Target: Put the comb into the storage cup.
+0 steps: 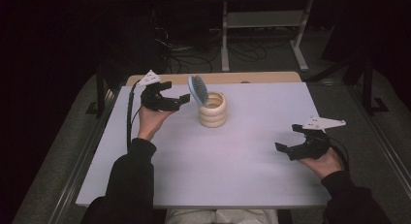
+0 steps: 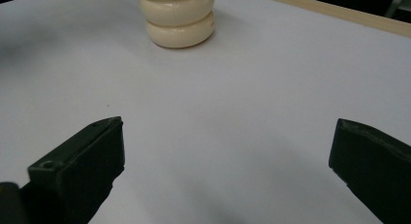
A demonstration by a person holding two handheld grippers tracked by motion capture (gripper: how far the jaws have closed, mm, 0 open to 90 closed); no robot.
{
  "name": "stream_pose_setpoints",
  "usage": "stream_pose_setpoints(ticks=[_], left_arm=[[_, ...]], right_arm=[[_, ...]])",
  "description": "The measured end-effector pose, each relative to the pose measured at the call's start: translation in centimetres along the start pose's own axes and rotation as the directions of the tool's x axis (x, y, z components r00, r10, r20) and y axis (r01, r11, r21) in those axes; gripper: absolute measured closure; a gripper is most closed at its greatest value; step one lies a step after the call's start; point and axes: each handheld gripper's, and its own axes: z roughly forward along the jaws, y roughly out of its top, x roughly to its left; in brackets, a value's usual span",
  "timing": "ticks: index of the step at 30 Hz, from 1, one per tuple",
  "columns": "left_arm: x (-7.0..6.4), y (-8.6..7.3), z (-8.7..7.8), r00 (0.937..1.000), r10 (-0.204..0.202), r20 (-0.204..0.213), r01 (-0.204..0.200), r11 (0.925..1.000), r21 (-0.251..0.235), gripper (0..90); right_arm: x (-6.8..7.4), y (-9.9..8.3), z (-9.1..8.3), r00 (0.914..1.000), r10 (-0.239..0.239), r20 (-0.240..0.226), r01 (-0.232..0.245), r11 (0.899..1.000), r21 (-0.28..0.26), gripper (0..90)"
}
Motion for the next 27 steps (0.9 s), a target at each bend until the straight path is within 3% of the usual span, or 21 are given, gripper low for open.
stream_pose_setpoints(ticks=[6,9,27], left_arm=[[0.0,-0.2,-1.0,0.9997,-0.001,0.025,0.001,0.9999,-0.011,0.0],[0.0,-0.2,-1.6,0.9990,-0.011,0.043,0.012,0.9990,-0.044,0.0],[0.8,-1.8,-4.8,1.0000,0.000,0.009,0.000,0.9989,-0.047,0.0]], right_arm=[[0.1,0.0,0.0,1.0000,-0.003,0.000,0.003,1.000,0.002,0.0],[0.1,0.0,0.0,1.0000,-0.004,0.000,0.004,1.000,0.002,0.0],[0.2,0.0,0.0,1.0000,-0.007,-0.001,0.007,1.000,0.005,0.0]])
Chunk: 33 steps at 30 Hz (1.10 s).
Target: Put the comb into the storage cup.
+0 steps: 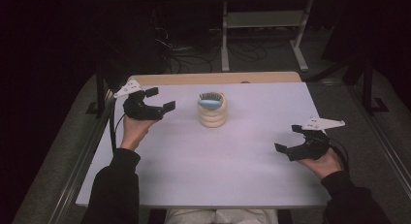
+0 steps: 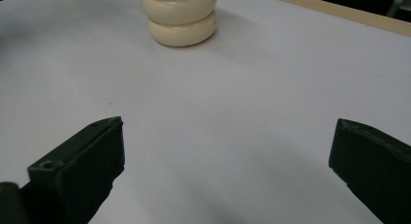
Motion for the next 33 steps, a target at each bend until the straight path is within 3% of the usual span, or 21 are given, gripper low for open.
stream_pose_setpoints(ticks=[12,17,27,33], left_arm=[[0.9,-2.2,-1.9,0.9996,-0.016,-0.021,0.016,0.9998,-0.007,0.0],[1.2,-2.9,-2.8,0.9999,-0.008,-0.014,0.008,0.9999,0.013,0.0],[1.5,-4.7,-4.6,0.9982,-0.018,-0.057,0.018,0.9998,0.000,0.0],[1.5,-5.5,-5.8,0.9971,-0.002,-0.076,0.001,1.0000,-0.002,0.0]], right_arm=[[0.0,0.0,0.1,1.0000,0.000,0.002,0.000,1.000,0.011,0.0],[0.0,-0.1,0.1,1.0000,-0.002,0.003,0.002,1.000,0.010,0.0],[0.1,-0.1,0.2,1.0000,-0.004,0.001,0.004,1.000,0.018,0.0],[0.1,-0.1,0.2,1.0000,-0.005,-0.003,0.005,1.000,0.016,0.0]])
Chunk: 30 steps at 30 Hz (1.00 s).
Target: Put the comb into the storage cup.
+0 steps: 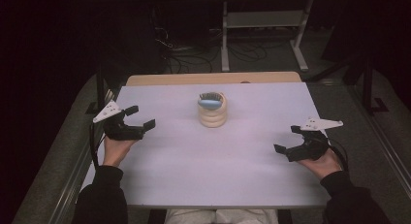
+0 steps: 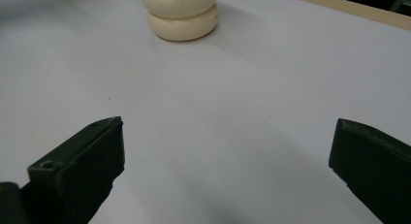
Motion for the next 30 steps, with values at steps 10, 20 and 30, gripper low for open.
stream_pose_setpoints(ticks=[10,20,30], left_arm=[[0.1,-1.1,-2.0,0.9999,-0.006,-0.012,0.006,0.9997,-0.022,0.0],[-0.4,-2.5,-3.3,0.9995,-0.013,-0.029,0.013,0.9999,0.006,0.0],[-0.9,-3.0,-3.8,0.9989,-0.004,-0.046,0.006,0.9994,0.035,0.0]], right_arm=[[0.0,0.0,0.0,1.0000,0.001,0.000,-0.001,1.000,-0.001,0.0],[0.0,0.0,0.0,1.0000,0.002,-0.001,-0.002,1.000,-0.002,0.0],[-0.1,-0.1,0.0,1.0000,0.009,-0.003,-0.009,1.000,0.004,0.0]])
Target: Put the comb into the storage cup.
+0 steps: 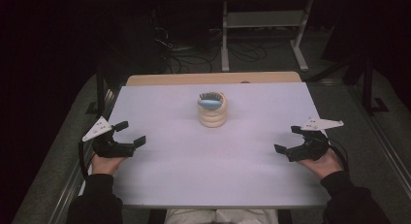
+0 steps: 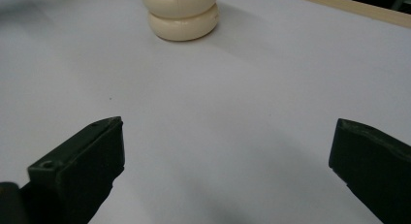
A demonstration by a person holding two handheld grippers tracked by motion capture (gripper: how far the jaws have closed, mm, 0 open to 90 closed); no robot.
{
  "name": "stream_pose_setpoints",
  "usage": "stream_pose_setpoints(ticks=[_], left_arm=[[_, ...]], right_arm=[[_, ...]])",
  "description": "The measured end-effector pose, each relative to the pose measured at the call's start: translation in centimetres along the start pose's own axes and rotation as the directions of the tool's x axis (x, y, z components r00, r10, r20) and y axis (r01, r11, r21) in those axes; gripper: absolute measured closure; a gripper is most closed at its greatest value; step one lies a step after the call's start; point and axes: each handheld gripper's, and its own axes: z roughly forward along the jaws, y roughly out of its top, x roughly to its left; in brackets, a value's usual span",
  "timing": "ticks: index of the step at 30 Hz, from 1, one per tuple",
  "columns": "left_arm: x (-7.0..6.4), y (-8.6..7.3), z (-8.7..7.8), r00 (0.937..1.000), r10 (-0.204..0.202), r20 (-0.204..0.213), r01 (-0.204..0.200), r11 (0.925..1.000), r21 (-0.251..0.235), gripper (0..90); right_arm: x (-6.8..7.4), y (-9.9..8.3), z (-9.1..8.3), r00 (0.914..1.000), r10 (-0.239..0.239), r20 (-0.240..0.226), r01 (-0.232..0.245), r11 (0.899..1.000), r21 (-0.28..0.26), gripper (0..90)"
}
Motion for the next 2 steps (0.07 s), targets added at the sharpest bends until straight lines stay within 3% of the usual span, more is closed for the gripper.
stream_pose_setpoints(ticks=[2], left_arm=[[0.13,-0.02,-0.16,1.0000,-0.009,-0.002,0.009,0.9999,-0.011,0.0]], right_arm=[[-0.02,-0.03,0.07,1.0000,0.003,-0.002,-0.003,1.000,0.004,0.0]])
